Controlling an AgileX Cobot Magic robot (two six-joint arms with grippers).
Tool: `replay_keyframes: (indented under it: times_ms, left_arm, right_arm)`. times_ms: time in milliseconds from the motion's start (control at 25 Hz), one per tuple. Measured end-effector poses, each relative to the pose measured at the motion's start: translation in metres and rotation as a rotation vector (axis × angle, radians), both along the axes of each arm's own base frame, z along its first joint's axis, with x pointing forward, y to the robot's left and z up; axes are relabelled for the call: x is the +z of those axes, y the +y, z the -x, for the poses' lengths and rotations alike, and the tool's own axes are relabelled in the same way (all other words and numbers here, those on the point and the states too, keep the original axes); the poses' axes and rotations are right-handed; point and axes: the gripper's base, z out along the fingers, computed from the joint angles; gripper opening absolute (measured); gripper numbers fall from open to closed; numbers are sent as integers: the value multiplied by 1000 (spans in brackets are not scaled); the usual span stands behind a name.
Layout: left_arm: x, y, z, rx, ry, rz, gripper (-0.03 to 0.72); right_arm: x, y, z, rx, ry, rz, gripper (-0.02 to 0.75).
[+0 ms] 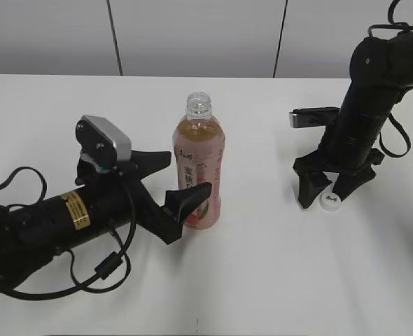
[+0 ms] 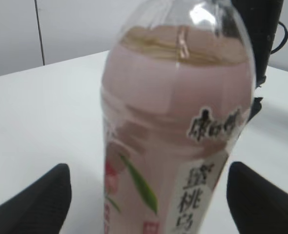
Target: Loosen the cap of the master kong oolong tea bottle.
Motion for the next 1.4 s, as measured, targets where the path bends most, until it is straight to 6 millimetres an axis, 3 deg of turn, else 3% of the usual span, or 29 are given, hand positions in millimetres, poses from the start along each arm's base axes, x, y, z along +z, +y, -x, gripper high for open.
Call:
replay_keyframes:
  times_ms: [120, 280, 440, 560, 800, 1080, 1200, 1400]
  left_arm:
    - [-6, 6, 9, 5, 38, -21, 584]
    - [-9, 17, 22, 46, 80, -38, 585]
    - [0, 34, 32, 156, 96, -27, 585]
    - [12, 52, 33, 275, 88, 6, 585]
    - [28, 112, 11, 491, 83, 106, 584]
    - [20, 185, 4, 698, 207, 117, 581]
    - [19, 192, 5, 674, 336, 104, 579]
    - [38, 180, -3, 563, 424, -138, 515]
  right_arm:
    - [5, 1, 0, -6, -11, -10, 577]
    - [33, 1, 0, -7, -78, -26, 577]
    - [58, 1, 3, -5, -127, -40, 577]
    - [63, 1, 4, -5, -128, -44, 577]
    - [65, 2, 7, -12, -104, -61, 573]
    - [65, 2, 8, -12, -92, -61, 554]
    - [65, 1, 9, -22, -72, -54, 554]
    - [63, -1, 16, -46, -5, -37, 554]
